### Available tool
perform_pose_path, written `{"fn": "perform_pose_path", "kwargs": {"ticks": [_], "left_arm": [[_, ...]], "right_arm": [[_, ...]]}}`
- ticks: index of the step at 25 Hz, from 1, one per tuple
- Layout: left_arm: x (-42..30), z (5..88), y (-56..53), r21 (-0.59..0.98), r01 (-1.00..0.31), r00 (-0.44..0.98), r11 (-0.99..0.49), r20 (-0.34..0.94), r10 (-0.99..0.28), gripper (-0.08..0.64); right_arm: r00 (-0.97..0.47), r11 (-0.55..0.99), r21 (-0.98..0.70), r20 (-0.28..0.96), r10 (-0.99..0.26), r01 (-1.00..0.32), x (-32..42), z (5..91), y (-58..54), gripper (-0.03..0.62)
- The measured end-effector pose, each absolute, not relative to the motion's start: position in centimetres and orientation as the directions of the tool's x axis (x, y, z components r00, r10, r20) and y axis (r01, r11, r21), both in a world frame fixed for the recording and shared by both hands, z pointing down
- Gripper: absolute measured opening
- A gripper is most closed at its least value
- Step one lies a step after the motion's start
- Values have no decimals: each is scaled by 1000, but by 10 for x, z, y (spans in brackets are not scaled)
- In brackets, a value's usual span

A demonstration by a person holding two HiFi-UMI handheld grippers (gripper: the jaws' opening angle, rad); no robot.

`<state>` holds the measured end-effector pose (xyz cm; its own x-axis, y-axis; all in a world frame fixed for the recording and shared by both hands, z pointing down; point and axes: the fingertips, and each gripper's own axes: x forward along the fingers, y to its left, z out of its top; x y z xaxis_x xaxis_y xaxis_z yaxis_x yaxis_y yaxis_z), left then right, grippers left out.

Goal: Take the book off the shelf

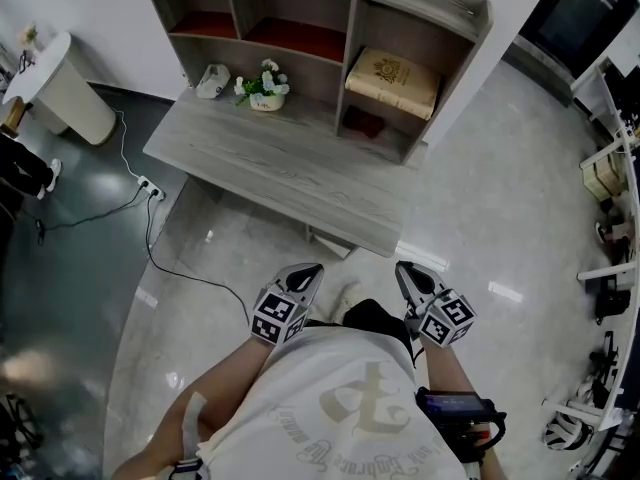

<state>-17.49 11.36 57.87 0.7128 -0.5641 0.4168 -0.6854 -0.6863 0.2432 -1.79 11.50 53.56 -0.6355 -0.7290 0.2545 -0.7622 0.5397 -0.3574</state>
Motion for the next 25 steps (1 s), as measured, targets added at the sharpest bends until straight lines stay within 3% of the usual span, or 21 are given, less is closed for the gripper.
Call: {"fn": "perform_pose_path", "kwargs": {"ticks": [25], "left_arm": [[-129,580,12,213,-711,676,-670,469,-568,14]], "right_arm": [[-668,550,-411,236,-706,-727,28,552,-1,3]]}}
